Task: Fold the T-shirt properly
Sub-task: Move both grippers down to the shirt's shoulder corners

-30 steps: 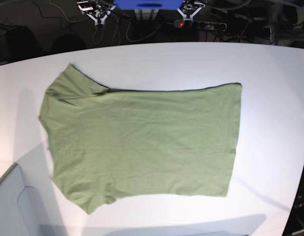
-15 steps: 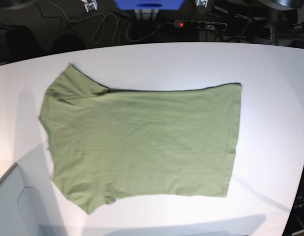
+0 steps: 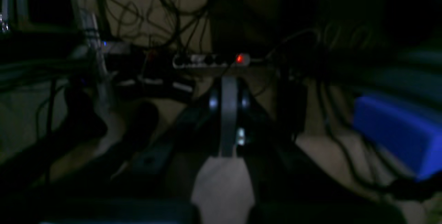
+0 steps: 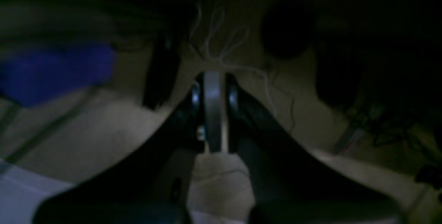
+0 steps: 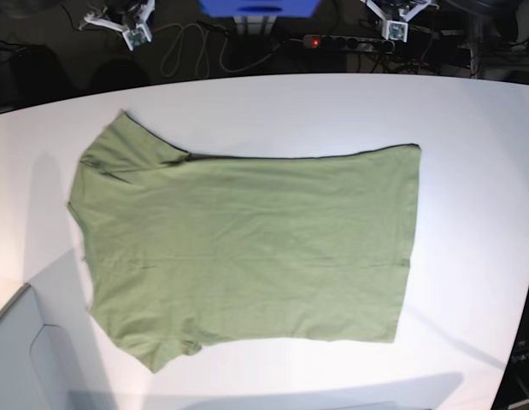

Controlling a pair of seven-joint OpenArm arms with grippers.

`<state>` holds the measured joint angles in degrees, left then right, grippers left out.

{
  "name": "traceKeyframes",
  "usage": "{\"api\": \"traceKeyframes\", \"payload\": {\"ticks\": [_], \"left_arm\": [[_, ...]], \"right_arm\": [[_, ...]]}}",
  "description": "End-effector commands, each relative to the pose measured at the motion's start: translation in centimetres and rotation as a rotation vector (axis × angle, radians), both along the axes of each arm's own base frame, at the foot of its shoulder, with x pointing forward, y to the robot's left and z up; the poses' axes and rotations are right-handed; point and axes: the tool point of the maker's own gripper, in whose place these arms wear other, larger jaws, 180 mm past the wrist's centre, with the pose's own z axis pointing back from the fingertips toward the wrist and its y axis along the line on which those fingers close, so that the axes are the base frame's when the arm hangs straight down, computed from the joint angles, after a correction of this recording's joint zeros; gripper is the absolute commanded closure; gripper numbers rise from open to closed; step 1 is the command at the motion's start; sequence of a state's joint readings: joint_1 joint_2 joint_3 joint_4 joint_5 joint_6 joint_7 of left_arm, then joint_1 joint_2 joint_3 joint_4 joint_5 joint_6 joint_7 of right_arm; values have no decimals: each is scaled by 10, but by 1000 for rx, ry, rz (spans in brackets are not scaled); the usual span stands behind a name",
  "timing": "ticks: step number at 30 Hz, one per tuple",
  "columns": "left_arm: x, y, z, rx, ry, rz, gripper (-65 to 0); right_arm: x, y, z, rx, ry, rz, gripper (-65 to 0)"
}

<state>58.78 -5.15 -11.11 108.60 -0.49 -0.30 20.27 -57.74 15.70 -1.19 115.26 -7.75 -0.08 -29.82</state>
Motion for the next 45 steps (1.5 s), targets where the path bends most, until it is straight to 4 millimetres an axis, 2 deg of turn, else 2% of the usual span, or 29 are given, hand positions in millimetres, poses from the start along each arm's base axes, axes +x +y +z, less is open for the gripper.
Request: {"api": "traceKeyframes", "payload": {"ticks": [1,3,7,8,10,13,15,16,20,23,33,36,39,45], "left_arm": [[9,4,15,20,-47,8,0],[25,12,33,48,-103,19,0],[43,26,52,92,-179,50,0],[48,27,54,87,-197,61,-27],[60,31,57,51,-238,100,-134],[74,41,64,-13,-297,170,-298],[90,51,74,-55,-361,219,-359],[99,58,79,-74,-398,246,-369],[129,81,99,-76,-522,312,-367],[151,87,105,-80,-589,327,-369],[194,107,55,-146,-586,429,-370],[204,93,37,-176,-539,374,-370],[211,84,27,-198,-518,352,-370],[213,84,15,-209,-496,370,-370]], "right_arm": [[6,-2,13,-6,-30,1,-2],[19,-7,26,-22,-69,-8,-36],[45,-10,33,-21,-153,-14,-214],[48,-9,34,-18,-165,-13,-259],[54,-9,35,-15,-184,-13,-354],[63,-5,38,-1,-218,-8,-432],[70,0,39,13,-235,-14,-440],[74,2,39,15,-243,-15,-440],[80,3,40,19,-258,-18,-440],[84,8,41,31,-270,-11,-440],[86,6,41,24,-272,-5,-440],[86,6,41,24,-272,-5,-440],[86,6,41,24,-272,-5,-440],[86,6,41,24,-272,-5,-440]]}}
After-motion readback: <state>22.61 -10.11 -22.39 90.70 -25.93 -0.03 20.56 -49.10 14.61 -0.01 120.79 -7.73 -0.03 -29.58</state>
